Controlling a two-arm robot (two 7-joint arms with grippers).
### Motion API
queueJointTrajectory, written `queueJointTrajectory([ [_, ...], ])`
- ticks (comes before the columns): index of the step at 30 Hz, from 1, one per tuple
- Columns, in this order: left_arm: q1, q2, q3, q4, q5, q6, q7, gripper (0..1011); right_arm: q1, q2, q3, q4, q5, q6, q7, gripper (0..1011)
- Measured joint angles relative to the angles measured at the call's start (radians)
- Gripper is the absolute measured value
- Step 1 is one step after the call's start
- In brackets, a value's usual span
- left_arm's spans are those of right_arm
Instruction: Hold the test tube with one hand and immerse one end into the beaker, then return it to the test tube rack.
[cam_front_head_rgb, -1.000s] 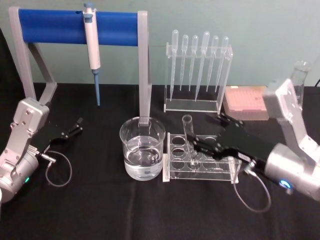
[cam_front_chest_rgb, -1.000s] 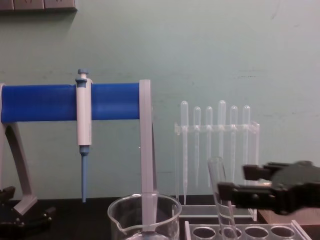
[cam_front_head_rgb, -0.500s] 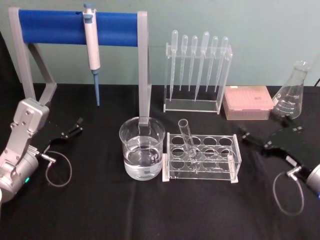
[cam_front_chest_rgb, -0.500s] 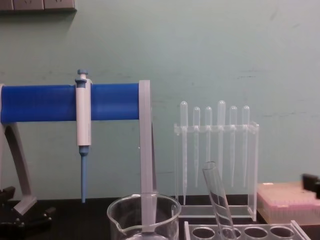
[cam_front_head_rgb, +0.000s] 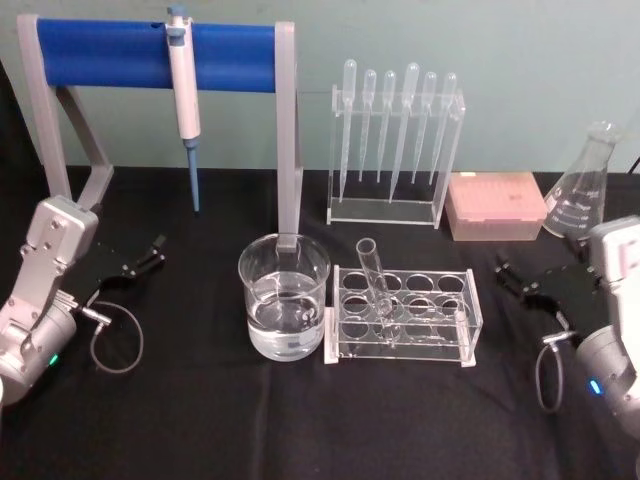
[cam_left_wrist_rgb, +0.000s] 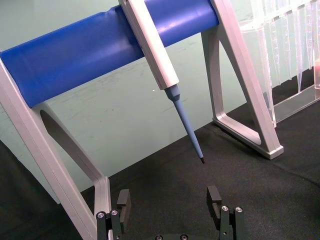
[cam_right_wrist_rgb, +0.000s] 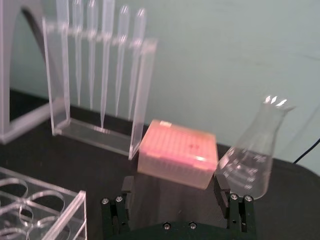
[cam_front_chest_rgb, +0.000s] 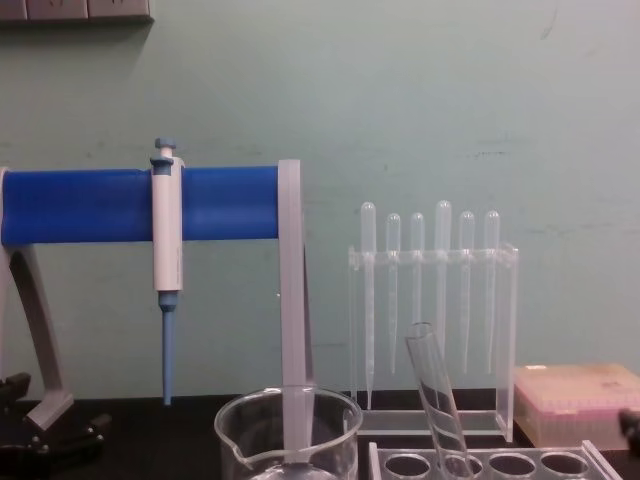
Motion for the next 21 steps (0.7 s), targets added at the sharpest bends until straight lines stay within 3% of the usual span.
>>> queueJointTrajectory([
  [3,0.000,0.000,0.000,0.000,0.000,0.000,0.000,1000,0.029,-0.016,-0.026,0.060,-0.039,0.001,0.008,1003],
  [7,0.000,0.000,0.000,0.000,0.000,0.000,0.000,1000,0.039,-0.027,-0.031,0.084,-0.067,-0.001,0.006,1003],
  [13,0.000,0.000,0.000,0.000,0.000,0.000,0.000,1000,0.035,-0.039,-0.023,0.082,-0.091,-0.010,-0.002,1003],
  [21,0.000,0.000,0.000,0.000,0.000,0.000,0.000,1000,0.034,-0.038,-0.023,0.082,-0.089,-0.010,-0.002,1003],
])
